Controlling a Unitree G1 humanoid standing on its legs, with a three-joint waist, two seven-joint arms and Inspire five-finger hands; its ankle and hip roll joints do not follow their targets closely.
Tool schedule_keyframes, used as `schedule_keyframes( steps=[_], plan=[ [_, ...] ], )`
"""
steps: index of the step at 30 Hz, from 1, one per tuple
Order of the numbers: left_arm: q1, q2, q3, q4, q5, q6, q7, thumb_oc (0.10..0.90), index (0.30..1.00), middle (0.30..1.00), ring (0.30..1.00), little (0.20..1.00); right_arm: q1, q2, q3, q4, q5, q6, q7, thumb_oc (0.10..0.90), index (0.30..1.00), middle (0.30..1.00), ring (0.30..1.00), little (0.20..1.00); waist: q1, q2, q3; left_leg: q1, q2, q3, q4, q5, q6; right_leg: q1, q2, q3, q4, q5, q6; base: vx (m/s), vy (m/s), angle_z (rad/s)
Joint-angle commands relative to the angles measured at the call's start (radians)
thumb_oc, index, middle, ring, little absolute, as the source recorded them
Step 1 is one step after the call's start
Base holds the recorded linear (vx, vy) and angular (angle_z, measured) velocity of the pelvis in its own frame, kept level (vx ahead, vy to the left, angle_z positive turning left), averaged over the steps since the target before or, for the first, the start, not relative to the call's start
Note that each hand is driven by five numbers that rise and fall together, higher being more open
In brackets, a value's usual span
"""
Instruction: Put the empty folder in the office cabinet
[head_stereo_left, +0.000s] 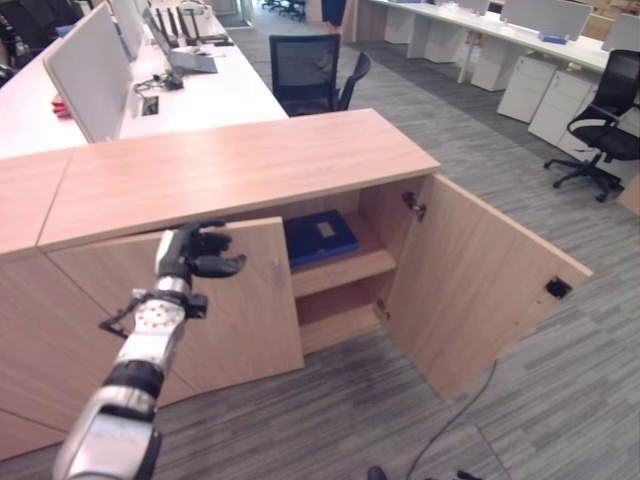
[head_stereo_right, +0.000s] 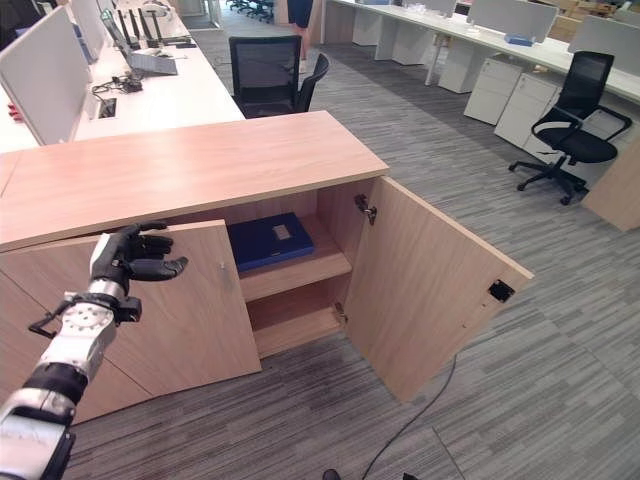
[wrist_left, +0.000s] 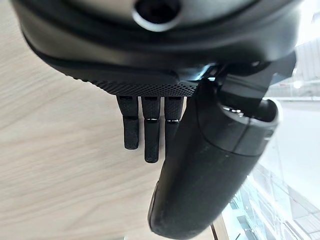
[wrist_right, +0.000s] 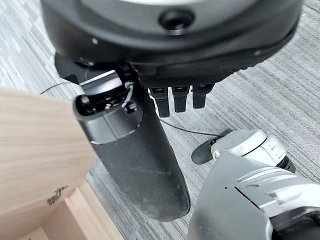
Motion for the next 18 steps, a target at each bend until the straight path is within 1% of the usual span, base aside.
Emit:
schedule_keyframes(
  steps=[1,4,6,8,9,11,12,13,14,15,16,17,18],
  plan=[
    [-0.195,0.104,0.03,0.155,-0.021,-0.006,0.053,0.8,0.9,0.9,0.9,0.9,-0.059,-0.064,0.024,-0.003,0.048,-0.036,0.001,0.8,0.9,0.9,0.9,0.9,-0.019,0.051,0.013,0.01,0.054,-0.049,0.0,-0.1,-0.066,0.043,-0.026,-0.027,0.06,-0.108,0.114,-0.03,0.015,-0.3],
    [-0.225,0.098,0.038,0.187,-0.038,-0.006,0.069,0.8,0.9,0.9,0.9,0.9,-0.068,-0.058,0.034,-0.002,0.06,-0.041,-0.004,0.8,0.9,0.9,0.9,0.9,-0.023,0.043,0.017,0.004,0.059,-0.034,0.0,-0.103,-0.064,0.025,-0.025,-0.017,0.068,-0.099,0.123,-0.02,0.014,-0.25],
    [-0.221,0.094,0.047,0.175,-0.049,-0.01,0.071,0.8,0.9,0.9,0.9,0.9,-0.067,-0.056,0.033,-0.004,0.063,-0.041,-0.006,0.8,0.9,0.9,0.9,0.9,-0.024,0.042,0.019,0.004,0.059,-0.03,0.0,-0.104,-0.063,0.023,-0.028,-0.015,0.071,-0.099,0.124,-0.01,0.016,-0.23],
    [-0.209,0.087,0.051,0.149,-0.06,-0.019,0.068,0.8,0.9,0.9,0.9,0.9,-0.064,-0.053,0.031,-0.006,0.068,-0.043,-0.006,0.8,0.9,0.9,0.9,0.9,-0.023,0.04,0.022,0.006,0.058,-0.027,0.0,-0.107,-0.061,0.022,-0.03,-0.018,0.08,-0.101,0.124,-0.02,0.018,-0.18],
    [-0.183,0.067,0.059,0.098,-0.074,-0.034,0.071,0.8,0.9,0.9,0.9,0.9,-0.06,-0.049,0.026,-0.002,0.068,-0.045,-0.007,0.8,0.9,0.9,0.9,0.9,-0.018,0.039,0.027,0.013,0.056,-0.025,0.0,-0.11,-0.058,0.019,-0.031,-0.029,0.097,-0.107,0.122,-0.05,0.008,-0.18],
    [-0.081,-0.01,0.066,-0.092,-0.096,-0.066,0.066,0.8,0.9,0.9,0.9,0.9,-0.062,-0.039,0.006,-0.001,0.068,-0.047,-0.015,0.8,0.9,0.9,0.9,0.9,0.0,0.042,0.046,0.018,0.06,-0.025,0.0,-0.11,-0.053,0.002,-0.026,-0.07,0.169,-0.125,0.12,-0.09,-0.002,-0.13],
    [0.023,-0.07,0.066,-0.232,-0.079,-0.078,0.054,0.8,0.9,0.9,0.9,0.9,-0.071,-0.03,-0.015,0.003,0.059,-0.041,-0.019,0.8,0.9,0.9,0.9,0.9,0.019,0.049,0.066,0.021,0.063,-0.023,0.0,-0.107,-0.05,-0.017,-0.029,-0.124,0.225,-0.132,0.121,-0.09,0.0,-0.1],
    [0.086,-0.1,0.064,-0.305,-0.065,-0.076,0.042,0.8,0.9,0.9,0.9,0.9,-0.072,-0.026,-0.026,0.008,0.051,-0.038,-0.022,0.8,0.9,0.9,0.9,0.9,0.03,0.054,0.074,0.024,0.065,-0.019,0.0,-0.107,-0.049,-0.028,-0.038,-0.17,0.255,-0.133,0.126,-0.1,-0.051,-0.18],
    [0.222,-0.16,0.068,-0.431,-0.076,-0.078,-0.001,0.8,0.9,0.9,0.9,0.9,-0.079,-0.014,-0.05,0.013,0.036,-0.026,-0.023,0.8,0.9,0.9,0.9,0.9,0.058,0.06,0.089,0.029,0.074,0.001,0.0,-0.109,-0.049,-0.048,-0.089,-0.281,0.293,-0.112,0.132,-0.06,-0.119,-0.32],
    [0.293,-0.2,0.064,-0.49,-0.088,-0.07,-0.026,0.8,0.9,0.9,0.9,0.9,-0.079,-0.008,-0.059,0.016,0.025,-0.02,-0.025,0.8,0.9,0.9,0.9,0.9,0.071,0.061,0.09,0.032,0.078,0.011,0.0,-0.112,-0.05,-0.051,-0.118,-0.333,0.281,-0.104,0.124,-0.03,-0.212,-0.63],
    [0.376,-0.233,0.035,-0.552,-0.084,-0.058,-0.077,0.8,0.9,0.9,0.9,0.9,-0.075,-0.002,-0.067,0.011,0.015,-0.017,-0.025,0.8,0.9,0.9,0.9,0.9,0.076,0.062,0.092,0.035,0.082,0.012,0.0,-0.113,-0.054,-0.057,-0.136,-0.366,0.235,-0.085,0.113,0.01,-0.163,-0.65],
    [0.38,-0.233,0.035,-0.555,-0.083,-0.057,-0.077,0.8,0.9,0.9,0.9,0.9,-0.072,-0.002,-0.067,0.01,0.015,-0.016,-0.025,0.8,0.9,0.9,0.9,0.9,0.075,0.064,0.09,0.035,0.083,0.01,0.0,-0.113,-0.054,-0.054,-0.134,-0.368,0.23,-0.083,0.112,0.05,-0.262,-0.54],
    [0.446,-0.258,-0.027,-0.591,-0.04,-0.036,-0.129,0.8,0.9,0.9,0.9,0.9,-0.071,0.004,-0.082,0.005,0.014,-0.011,-0.022,0.8,0.9,0.9,0.9,0.9,0.062,0.073,0.103,0.031,0.086,-0.019,0.0,-0.109,-0.063,-0.095,-0.139,-0.305,0.204,-0.05,0.12,0.04,-0.215,-0.09]
  ],
)
